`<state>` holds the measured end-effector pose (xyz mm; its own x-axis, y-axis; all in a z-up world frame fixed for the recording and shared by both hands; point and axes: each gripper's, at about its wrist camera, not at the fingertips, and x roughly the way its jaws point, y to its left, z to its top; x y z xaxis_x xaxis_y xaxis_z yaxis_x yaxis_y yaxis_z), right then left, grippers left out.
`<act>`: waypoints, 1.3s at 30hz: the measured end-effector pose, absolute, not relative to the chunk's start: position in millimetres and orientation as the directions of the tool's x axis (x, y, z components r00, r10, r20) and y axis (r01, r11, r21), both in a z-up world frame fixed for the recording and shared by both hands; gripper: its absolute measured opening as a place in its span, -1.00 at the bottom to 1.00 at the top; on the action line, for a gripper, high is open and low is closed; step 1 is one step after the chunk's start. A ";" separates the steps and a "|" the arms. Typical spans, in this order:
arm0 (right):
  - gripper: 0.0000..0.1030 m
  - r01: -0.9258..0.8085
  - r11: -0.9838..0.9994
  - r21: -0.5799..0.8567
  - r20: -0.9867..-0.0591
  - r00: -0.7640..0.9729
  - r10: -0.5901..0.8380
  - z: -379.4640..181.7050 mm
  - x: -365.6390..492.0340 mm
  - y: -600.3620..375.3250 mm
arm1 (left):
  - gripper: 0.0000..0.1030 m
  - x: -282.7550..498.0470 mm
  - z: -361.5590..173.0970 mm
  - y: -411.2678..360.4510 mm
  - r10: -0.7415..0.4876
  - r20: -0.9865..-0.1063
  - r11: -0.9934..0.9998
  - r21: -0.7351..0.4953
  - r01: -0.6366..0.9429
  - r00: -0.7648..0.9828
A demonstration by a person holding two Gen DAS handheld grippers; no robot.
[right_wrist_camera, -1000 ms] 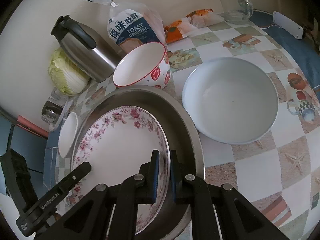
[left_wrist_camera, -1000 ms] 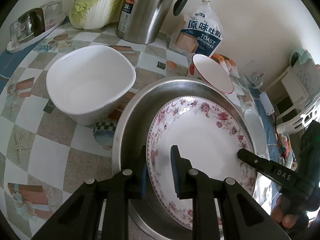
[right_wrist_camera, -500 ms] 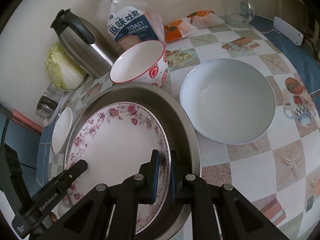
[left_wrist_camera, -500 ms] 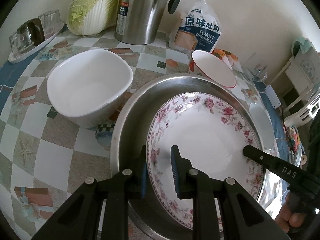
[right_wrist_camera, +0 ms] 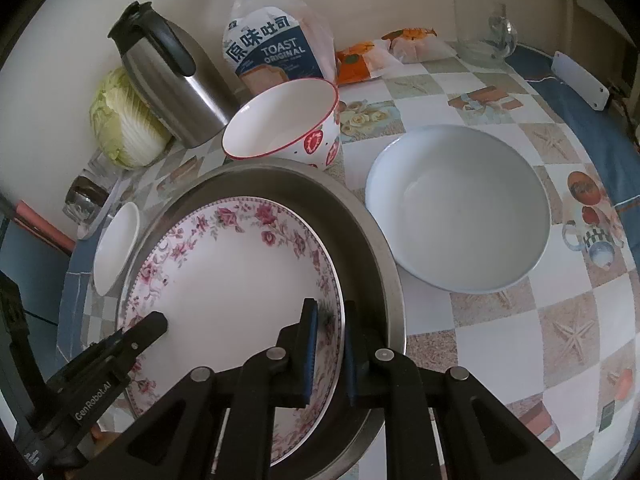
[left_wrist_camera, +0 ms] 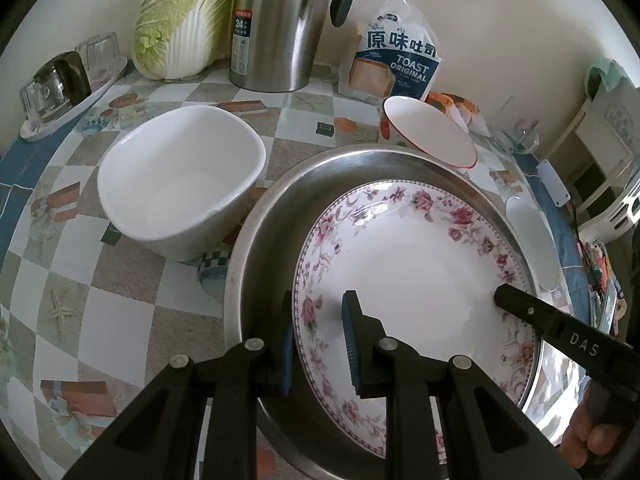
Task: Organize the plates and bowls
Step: 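Lower the plate flat into the steel basin with both tools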
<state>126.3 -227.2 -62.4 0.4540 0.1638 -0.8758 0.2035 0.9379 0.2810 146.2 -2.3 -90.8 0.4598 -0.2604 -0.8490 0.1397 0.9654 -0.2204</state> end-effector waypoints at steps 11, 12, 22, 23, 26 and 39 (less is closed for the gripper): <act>-0.71 0.193 0.949 0.249 -0.881 0.452 0.139 -61.4 125.9 -224.7 | -0.59 146.4 -90.6 -1.6 -0.259 -0.849 0.966 -0.220 0.138 0.460; -0.71 0.192 0.950 0.246 -0.881 0.452 0.137 -61.7 125.7 -225.0 | -0.58 146.3 -90.5 -1.9 -0.261 -0.849 0.965 -0.222 0.138 0.459; -0.68 0.184 0.961 0.205 -0.886 0.452 0.102 -60.9 125.7 -219.0 | -0.58 146.1 -90.5 -1.5 -0.260 -0.850 0.965 -0.221 0.138 0.458; -0.68 0.182 0.962 0.201 -0.887 0.452 0.100 -61.1 125.7 -218.6 | -0.58 146.1 -90.6 -1.5 -0.260 -0.850 0.965 -0.221 0.138 0.459; -0.68 0.182 0.966 0.185 -0.886 0.456 0.083 -59.8 125.2 -218.1 | -0.59 146.0 -90.6 -1.1 -0.262 -0.849 0.965 -0.225 0.136 0.458; -0.69 0.173 0.975 0.139 -0.868 0.496 0.036 -35.9 121.3 -215.6 | -0.55 144.5 -77.9 2.7 -0.255 -0.838 0.967 -0.220 0.127 0.483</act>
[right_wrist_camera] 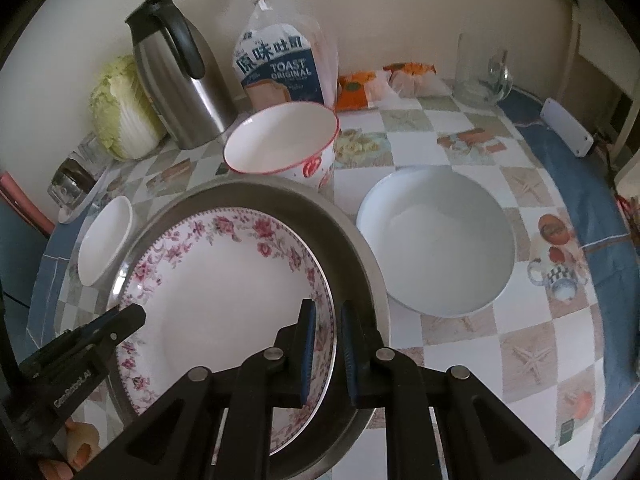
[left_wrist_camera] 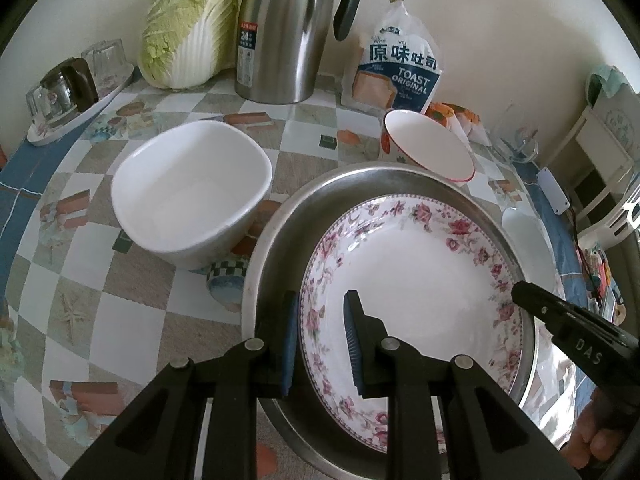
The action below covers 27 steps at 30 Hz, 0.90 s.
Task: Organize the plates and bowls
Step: 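Lower the plate flat into the steel basin with both tools, then open both tools to release the plate inside the basin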
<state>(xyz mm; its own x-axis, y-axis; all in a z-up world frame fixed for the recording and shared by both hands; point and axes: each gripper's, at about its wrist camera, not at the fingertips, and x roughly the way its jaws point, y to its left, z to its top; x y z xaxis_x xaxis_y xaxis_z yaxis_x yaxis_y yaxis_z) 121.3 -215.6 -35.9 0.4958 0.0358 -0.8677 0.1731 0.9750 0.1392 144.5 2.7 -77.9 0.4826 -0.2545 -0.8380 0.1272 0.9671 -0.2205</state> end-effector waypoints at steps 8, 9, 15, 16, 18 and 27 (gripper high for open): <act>-0.69 0.167 0.980 0.112 -0.850 0.526 0.007 -17.5 116.5 -214.8 | -0.41 141.2 -61.8 4.1 -0.261 -0.813 0.965 -0.229 0.126 0.520; -0.69 0.163 0.980 0.110 -0.848 0.530 0.007 -15.4 115.7 -214.4 | -0.40 140.2 -59.9 3.2 -0.264 -0.810 0.964 -0.229 0.132 0.523; -0.31 0.167 0.980 0.106 -0.840 0.543 -0.002 -10.1 112.6 -215.1 | 0.16 136.3 -51.5 -2.6 -0.275 -0.793 0.961 -0.223 0.162 0.543; -0.05 0.170 0.980 0.105 -0.840 0.543 -0.004 -10.3 112.4 -215.5 | 0.24 136.0 -51.1 -2.3 -0.276 -0.792 0.961 -0.222 0.164 0.545; 0.29 0.165 0.980 0.108 -0.839 0.545 0.001 -11.1 111.8 -216.0 | 0.36 135.4 -49.6 -2.8 -0.285 -0.790 0.959 -0.229 0.169 0.543; 0.65 0.149 0.982 0.119 -0.841 0.541 0.020 -16.8 111.4 -217.4 | 0.70 135.5 -47.6 1.1 -0.278 -0.782 0.960 -0.240 0.142 0.558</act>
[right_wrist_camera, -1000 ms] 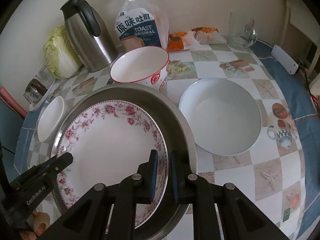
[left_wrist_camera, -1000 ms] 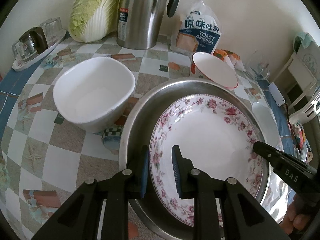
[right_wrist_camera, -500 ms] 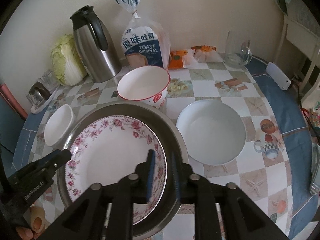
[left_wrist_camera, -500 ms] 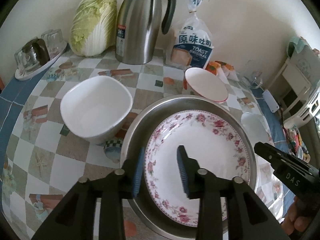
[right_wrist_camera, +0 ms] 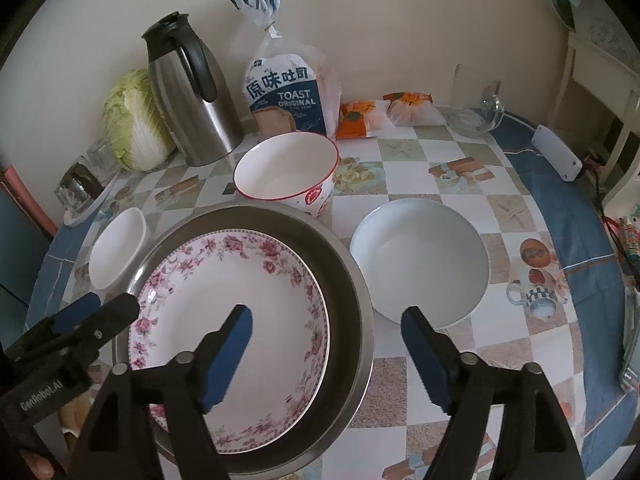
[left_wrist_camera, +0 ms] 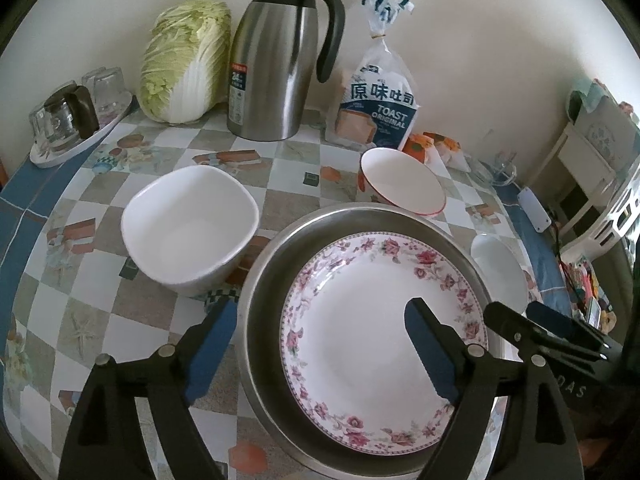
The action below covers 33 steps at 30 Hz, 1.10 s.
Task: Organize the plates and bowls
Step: 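Open both tools to release the plate inside the basin, then move both tools toward the red-rimmed white bowl by the bread bag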
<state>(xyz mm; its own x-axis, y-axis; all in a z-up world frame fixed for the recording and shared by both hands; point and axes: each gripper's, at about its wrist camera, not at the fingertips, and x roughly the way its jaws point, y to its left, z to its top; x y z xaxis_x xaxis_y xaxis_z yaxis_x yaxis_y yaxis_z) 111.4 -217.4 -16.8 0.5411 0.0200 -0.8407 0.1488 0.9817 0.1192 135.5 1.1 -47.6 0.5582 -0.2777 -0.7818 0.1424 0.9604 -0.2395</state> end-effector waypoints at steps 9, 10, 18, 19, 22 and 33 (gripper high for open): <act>1.00 0.157 0.976 0.148 -0.806 0.592 0.027 -12.9 108.4 -221.8 | 0.86 132.9 -47.1 5.1 -0.277 -0.759 0.960 -0.245 0.136 0.589; 1.00 0.158 0.976 0.150 -0.805 0.593 0.027 -12.9 108.3 -222.1 | 0.86 132.6 -46.5 5.5 -0.276 -0.756 0.960 -0.245 0.135 0.594; 1.00 0.139 0.979 0.150 -0.809 0.586 0.041 -13.2 108.7 -220.2 | 0.87 134.8 -49.3 9.7 -0.251 -0.772 0.966 -0.235 0.104 0.584; 1.00 0.132 0.981 0.146 -0.808 0.588 0.041 -12.1 107.8 -219.0 | 0.87 134.8 -48.8 10.7 -0.248 -0.771 0.967 -0.234 0.101 0.587; 1.00 0.123 0.982 0.144 -0.798 0.601 0.042 -8.1 106.0 -219.5 | 0.87 135.8 -47.9 12.9 -0.244 -0.773 0.967 -0.237 0.090 0.586; 1.00 0.128 0.966 0.225 -0.740 0.667 0.084 3.6 100.0 -228.3 | 0.87 148.7 -41.2 19.0 -0.216 -0.791 0.972 -0.233 0.044 0.572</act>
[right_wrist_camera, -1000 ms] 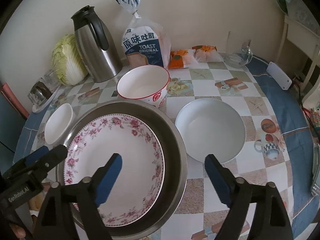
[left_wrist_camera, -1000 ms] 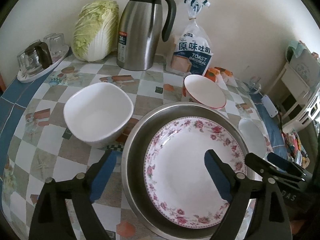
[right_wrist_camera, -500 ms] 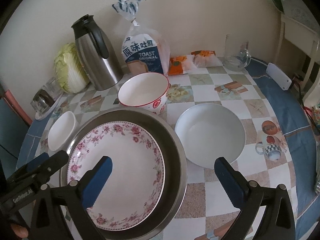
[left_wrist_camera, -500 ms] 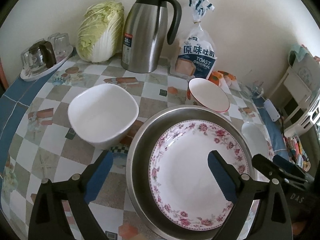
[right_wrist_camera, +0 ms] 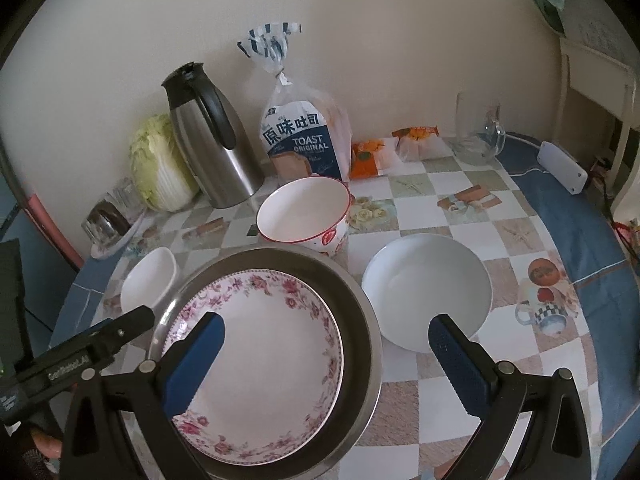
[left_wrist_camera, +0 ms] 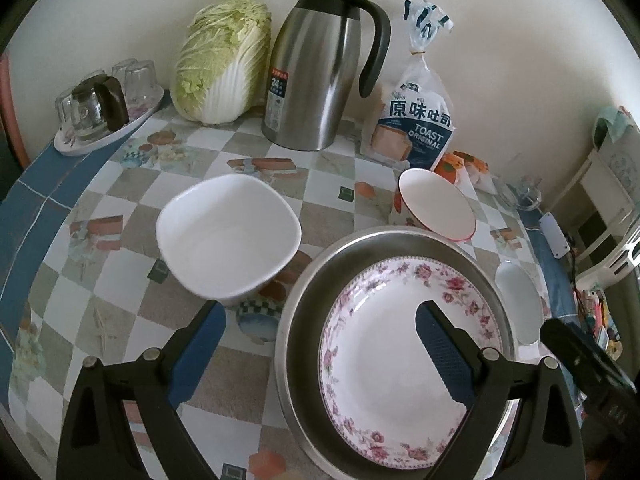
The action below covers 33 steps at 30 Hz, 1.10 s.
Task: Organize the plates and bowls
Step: 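Move both tools toward the red-rimmed white bowl by the bread bag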
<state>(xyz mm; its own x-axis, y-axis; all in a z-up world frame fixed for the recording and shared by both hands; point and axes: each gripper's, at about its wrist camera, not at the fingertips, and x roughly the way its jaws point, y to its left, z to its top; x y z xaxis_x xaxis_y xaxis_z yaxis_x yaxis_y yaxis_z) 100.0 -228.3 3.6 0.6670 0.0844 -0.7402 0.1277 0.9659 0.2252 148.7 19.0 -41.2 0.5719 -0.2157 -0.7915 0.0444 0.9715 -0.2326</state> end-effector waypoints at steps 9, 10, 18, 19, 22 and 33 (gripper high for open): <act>1.00 0.177 0.951 0.254 -0.763 0.640 0.085 -5.4 106.6 -242.6 | 0.87 171.5 -23.6 22.1 -0.225 -0.797 0.971 -0.231 0.061 0.561; 1.00 0.172 0.950 0.260 -0.762 0.641 0.092 -5.8 107.5 -242.9 | 0.87 174.0 -22.8 21.8 -0.234 -0.800 0.969 -0.238 0.065 0.553; 1.00 0.163 0.952 0.258 -0.771 0.628 0.101 -1.8 123.5 -243.0 | 0.87 205.2 -15.2 16.2 -0.218 -0.849 0.976 -0.201 0.087 0.482; 1.00 0.166 0.952 0.256 -0.774 0.625 0.099 -0.9 126.6 -243.3 | 0.87 209.8 -13.0 16.2 -0.220 -0.851 0.975 -0.202 0.088 0.478; 1.00 0.177 0.952 0.250 -0.787 0.609 0.094 2.3 140.0 -244.7 | 0.87 224.0 -6.2 17.2 -0.220 -0.855 0.975 -0.208 0.078 0.470; 1.00 0.140 0.965 0.222 -0.817 0.567 0.106 18.0 193.9 -252.7 | 0.87 277.8 17.4 11.1 -0.177 -0.854 0.984 -0.166 0.065 0.489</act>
